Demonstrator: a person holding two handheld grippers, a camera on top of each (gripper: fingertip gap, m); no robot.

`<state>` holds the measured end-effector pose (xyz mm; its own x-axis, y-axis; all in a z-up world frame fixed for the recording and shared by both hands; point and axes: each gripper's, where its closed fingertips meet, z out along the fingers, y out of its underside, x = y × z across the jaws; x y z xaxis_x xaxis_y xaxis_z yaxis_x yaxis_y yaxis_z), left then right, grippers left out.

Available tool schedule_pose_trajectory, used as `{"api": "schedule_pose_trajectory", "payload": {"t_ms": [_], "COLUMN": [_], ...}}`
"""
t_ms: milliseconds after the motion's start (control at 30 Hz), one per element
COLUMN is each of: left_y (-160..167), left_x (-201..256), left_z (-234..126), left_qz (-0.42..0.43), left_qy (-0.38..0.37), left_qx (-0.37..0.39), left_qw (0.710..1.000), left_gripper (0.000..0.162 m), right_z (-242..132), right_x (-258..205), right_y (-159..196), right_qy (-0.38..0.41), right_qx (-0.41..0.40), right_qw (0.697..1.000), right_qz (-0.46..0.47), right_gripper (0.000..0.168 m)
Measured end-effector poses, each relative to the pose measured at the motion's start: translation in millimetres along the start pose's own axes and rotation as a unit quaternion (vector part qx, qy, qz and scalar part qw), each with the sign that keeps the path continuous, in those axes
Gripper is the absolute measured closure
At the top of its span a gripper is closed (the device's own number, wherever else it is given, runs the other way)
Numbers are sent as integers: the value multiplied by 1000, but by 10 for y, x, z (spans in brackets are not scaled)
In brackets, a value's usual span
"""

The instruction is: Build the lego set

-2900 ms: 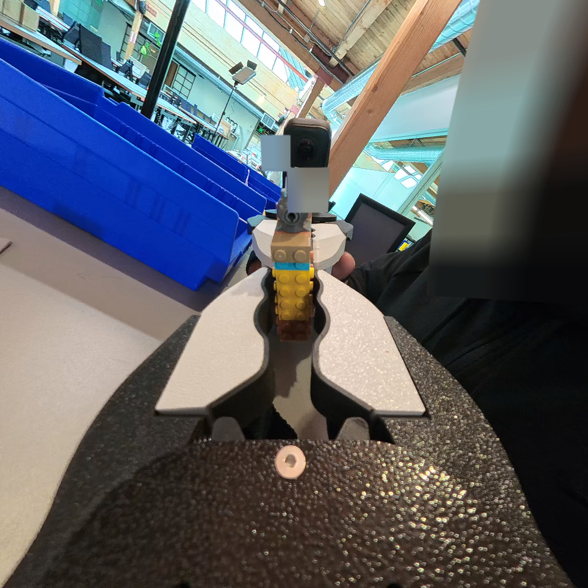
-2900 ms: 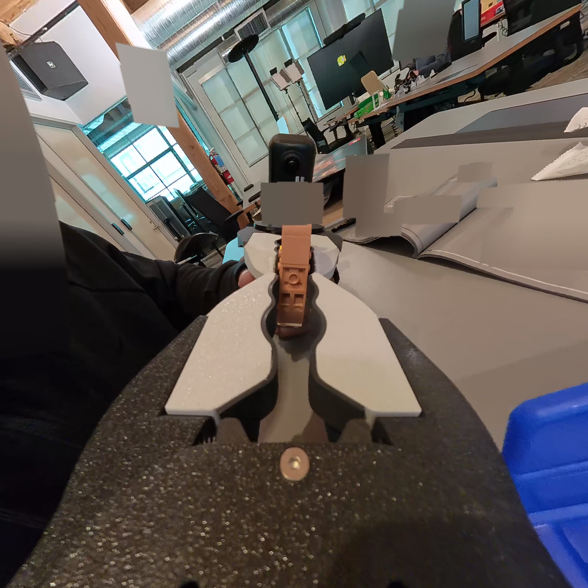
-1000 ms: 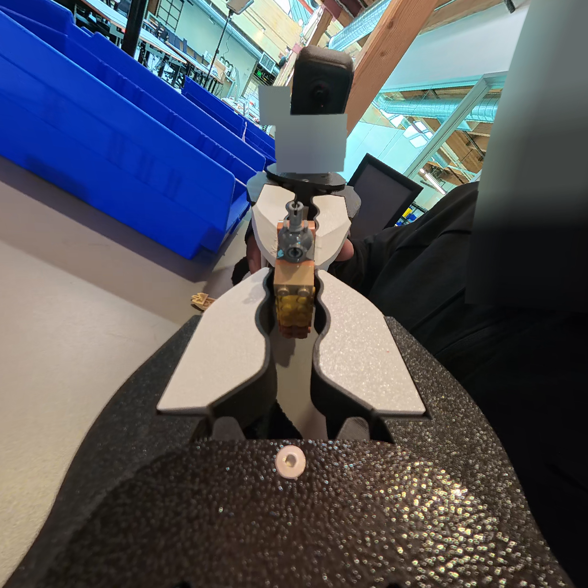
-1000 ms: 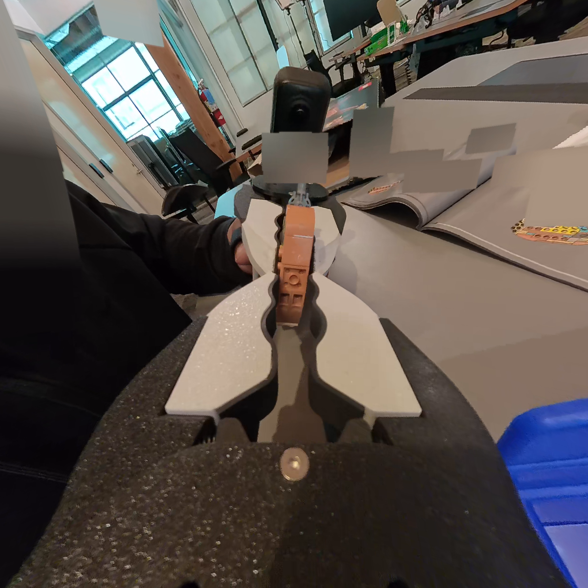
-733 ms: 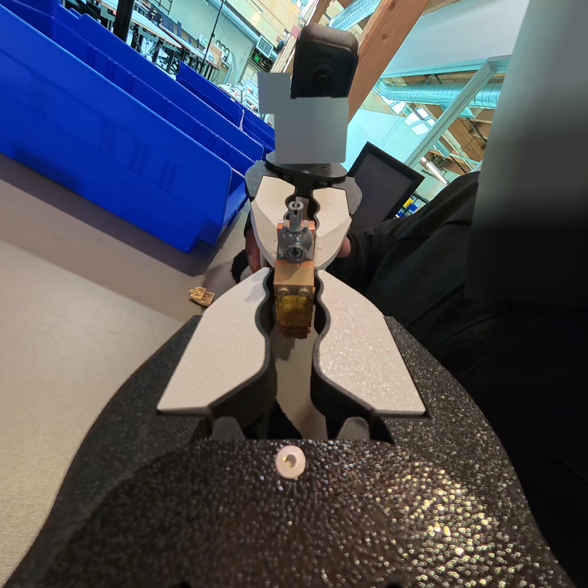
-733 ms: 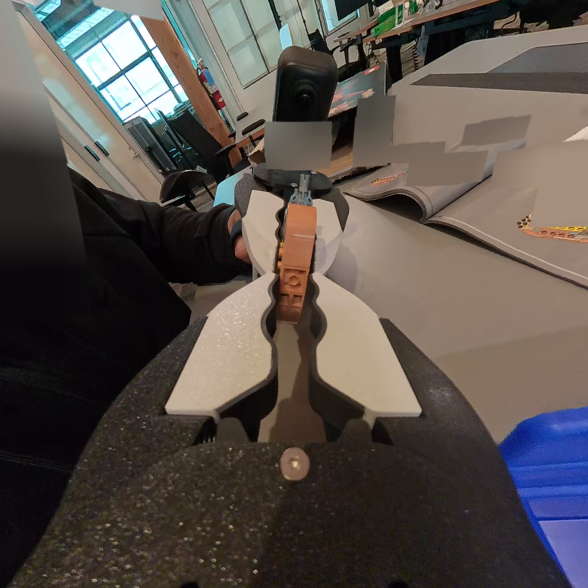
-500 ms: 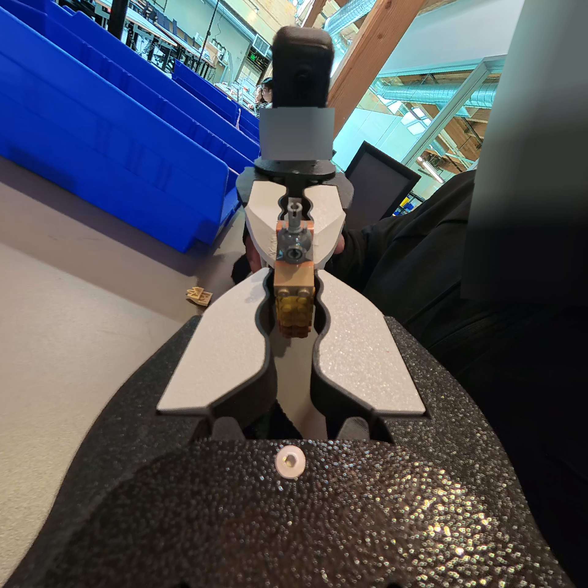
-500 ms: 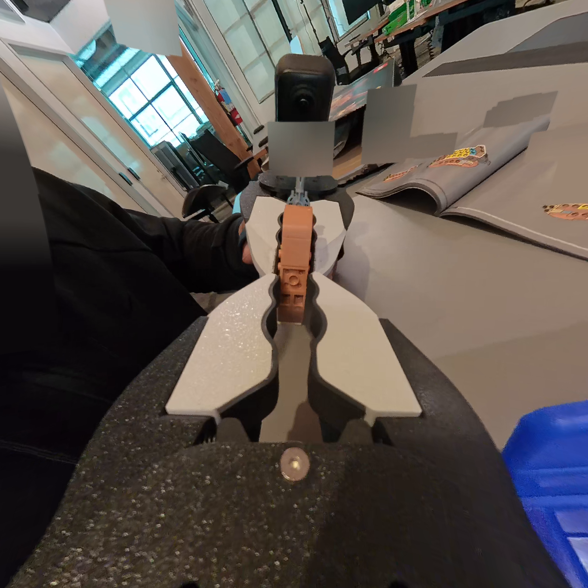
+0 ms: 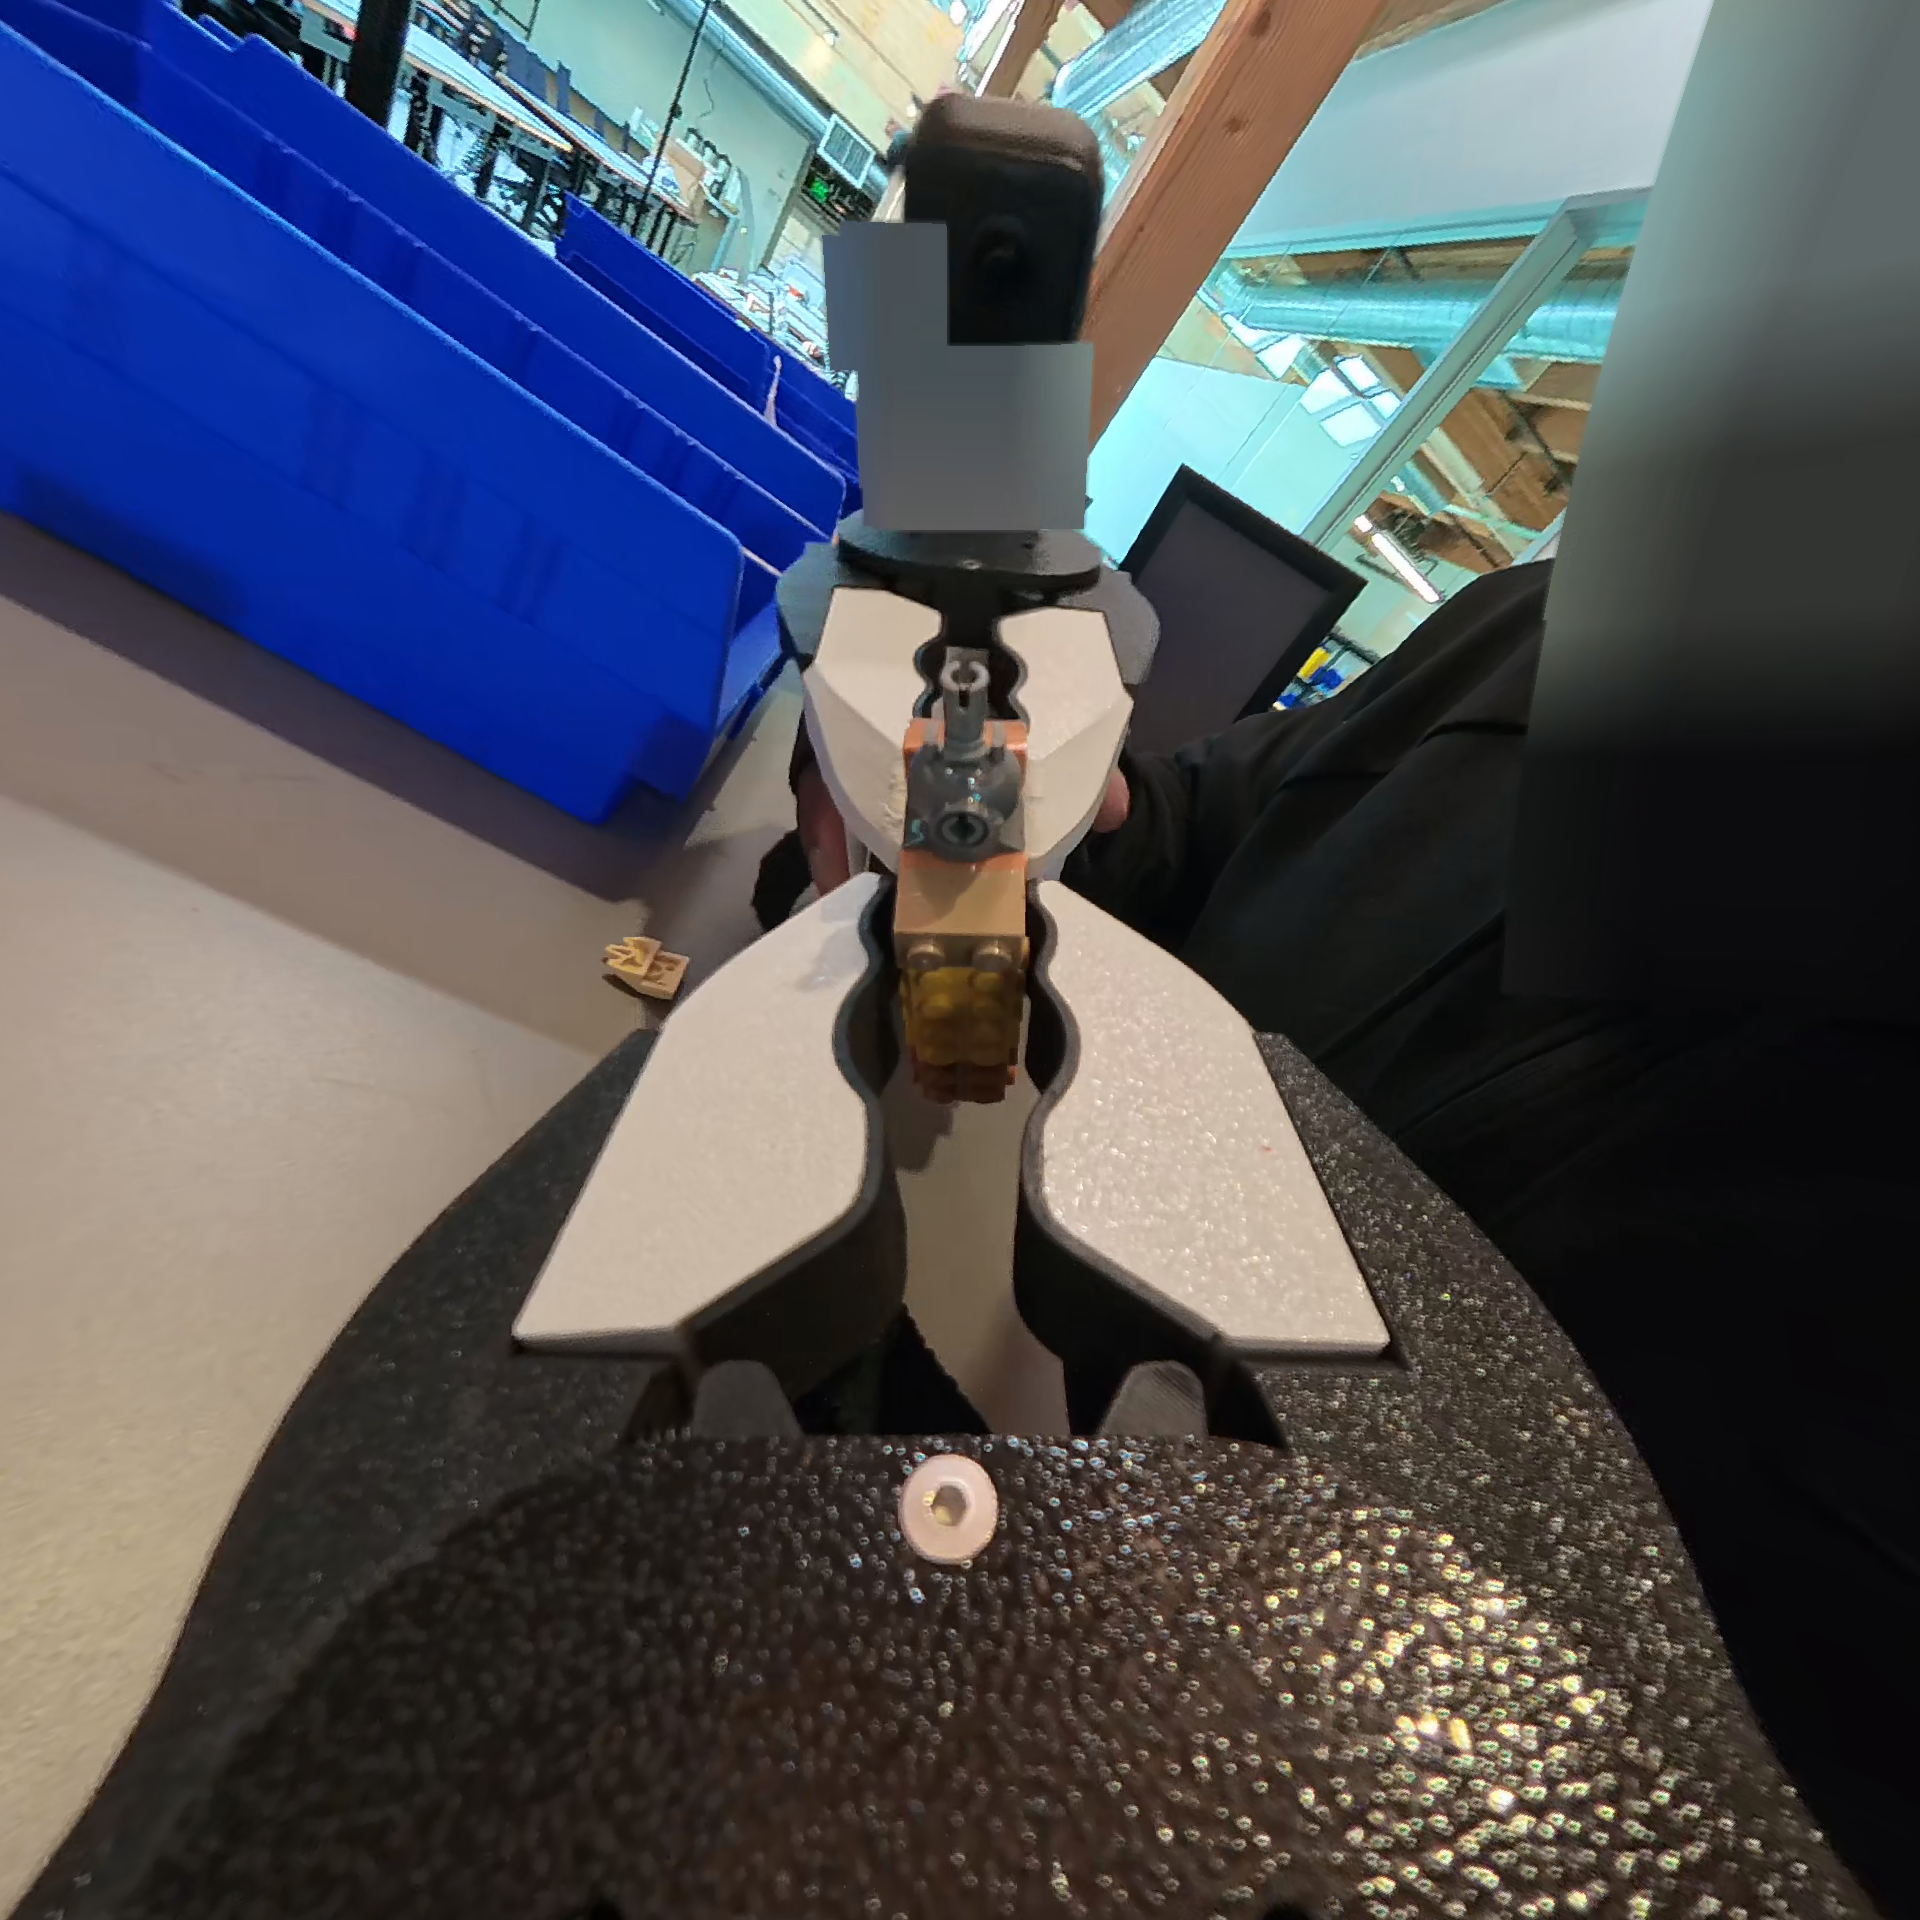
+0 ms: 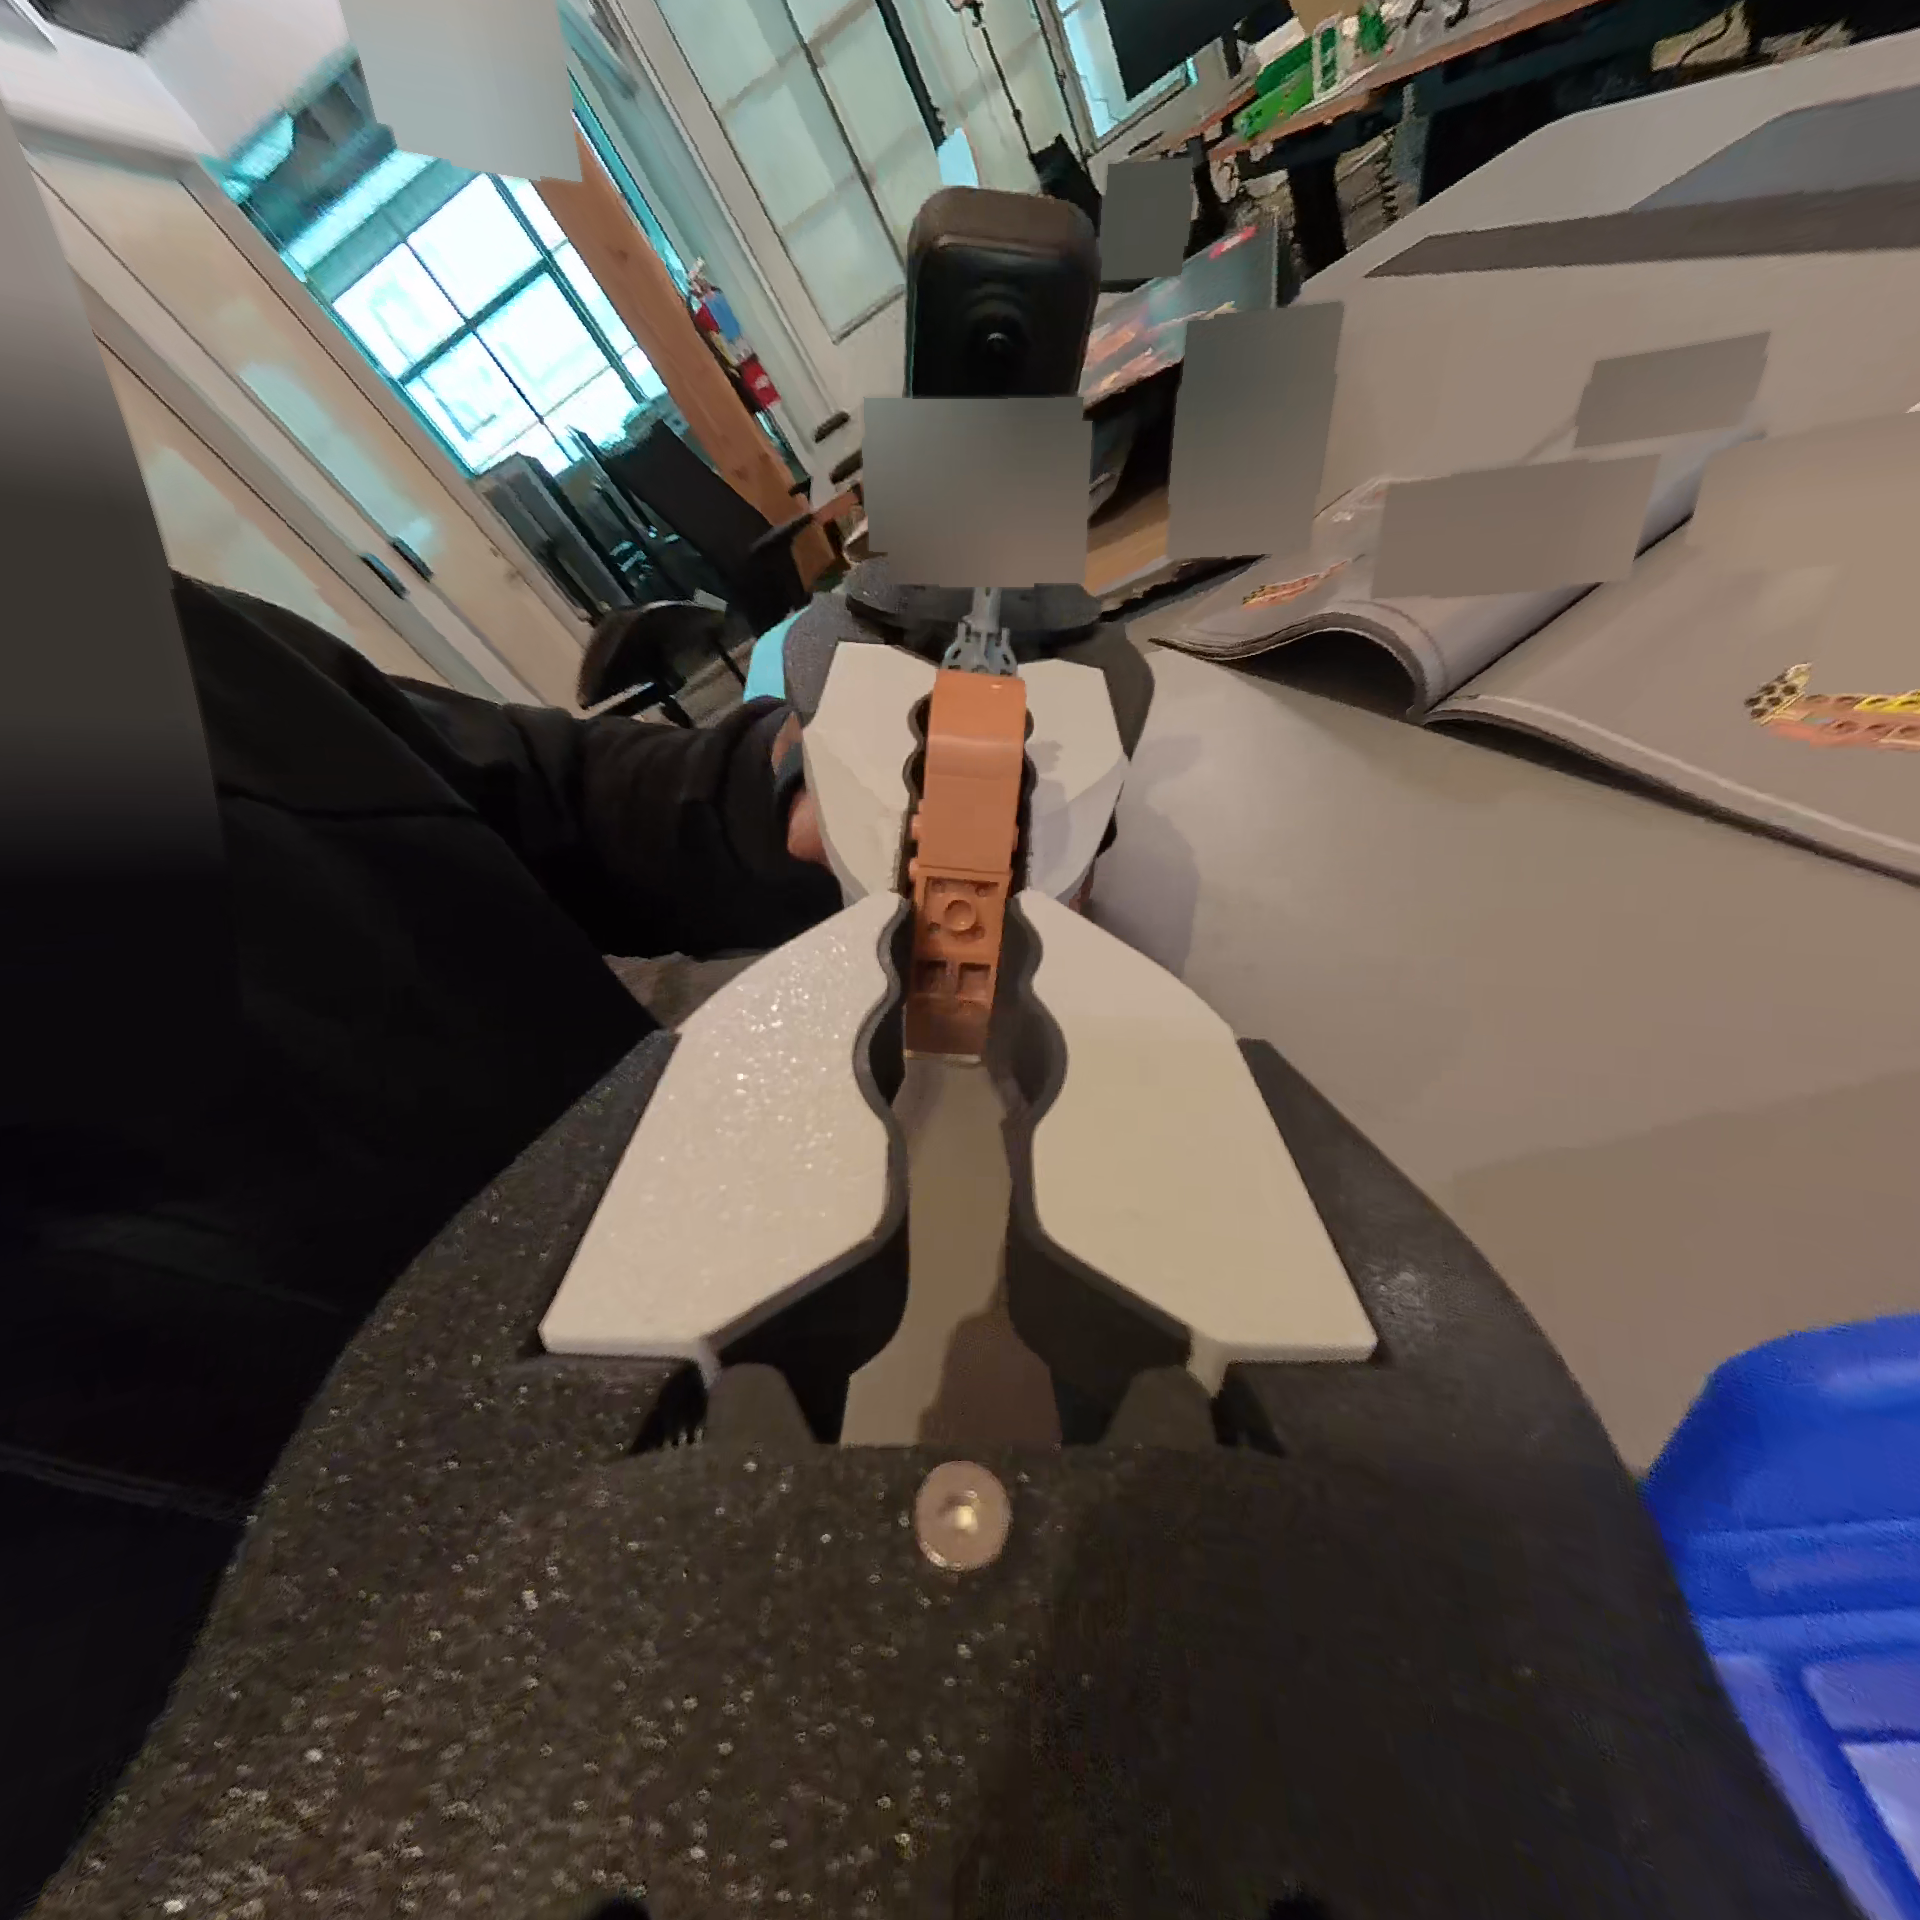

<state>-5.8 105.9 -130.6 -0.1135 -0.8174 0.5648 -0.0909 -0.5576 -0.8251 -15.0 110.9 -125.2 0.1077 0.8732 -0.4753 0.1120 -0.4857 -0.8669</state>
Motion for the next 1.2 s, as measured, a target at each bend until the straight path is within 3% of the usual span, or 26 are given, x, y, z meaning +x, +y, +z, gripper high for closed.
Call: {"api": "schedule_pose_trajectory", "payload": {"t_ms": [533,900,1200], "left_y": [96,85,108], "left_x": [50,-86,31], "left_z": [40,25,42], "left_qz": [48,48,33], "left_qy": [-2,-54,-4], "left_qx": [-39,-38,-40], "left_qw": [998,997,999], "left_gripper": [141,142,142], "right_z": [-11,-16,-31], "right_x": [-71,61,-43], "right_y": [84,82,90], "right_qy": [-31,62,-25], "right_qx": [-28,-37,-25], "right_qw": [999,994,999], "right_qz": [1,-79,9], "right_gripper": [153,153,154]}}
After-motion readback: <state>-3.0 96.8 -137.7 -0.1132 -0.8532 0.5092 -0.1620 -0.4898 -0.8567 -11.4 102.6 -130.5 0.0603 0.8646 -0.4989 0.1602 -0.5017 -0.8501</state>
